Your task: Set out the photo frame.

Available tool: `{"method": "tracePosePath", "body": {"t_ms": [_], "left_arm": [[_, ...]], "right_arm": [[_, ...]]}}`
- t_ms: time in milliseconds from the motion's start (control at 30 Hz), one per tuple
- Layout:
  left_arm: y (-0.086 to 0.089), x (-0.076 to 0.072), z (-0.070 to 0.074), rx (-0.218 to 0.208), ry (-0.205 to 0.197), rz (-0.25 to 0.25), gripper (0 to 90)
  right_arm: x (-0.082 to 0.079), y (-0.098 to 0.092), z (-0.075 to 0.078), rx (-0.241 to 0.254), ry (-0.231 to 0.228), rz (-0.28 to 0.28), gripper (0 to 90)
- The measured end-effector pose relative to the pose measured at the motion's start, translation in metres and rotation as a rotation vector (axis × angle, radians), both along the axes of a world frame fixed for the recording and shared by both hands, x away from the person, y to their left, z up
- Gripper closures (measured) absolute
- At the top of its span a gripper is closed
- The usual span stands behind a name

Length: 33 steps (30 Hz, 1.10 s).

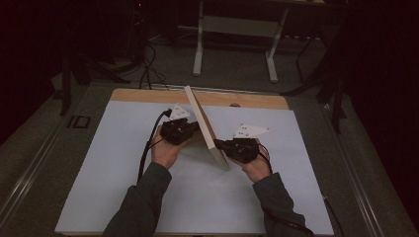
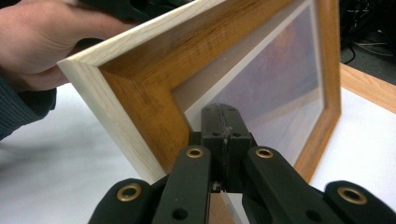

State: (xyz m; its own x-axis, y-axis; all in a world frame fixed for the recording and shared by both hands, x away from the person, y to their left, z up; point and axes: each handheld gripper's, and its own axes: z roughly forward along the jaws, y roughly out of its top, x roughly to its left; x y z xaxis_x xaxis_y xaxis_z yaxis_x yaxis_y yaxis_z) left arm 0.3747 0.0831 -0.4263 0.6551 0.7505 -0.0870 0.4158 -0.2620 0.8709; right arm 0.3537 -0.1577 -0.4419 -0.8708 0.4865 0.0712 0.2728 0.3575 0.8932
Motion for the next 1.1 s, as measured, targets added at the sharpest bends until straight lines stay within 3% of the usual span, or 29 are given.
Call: {"method": "tracePosePath", "body": {"t_ms": [1100], "left_arm": [[0.009,0.011,-0.005,-0.027,-0.008,-0.022,90.0]], "right_arm": [[0.002,0.029,-0.003,0.013,0.012,0.051,89.9]]}}
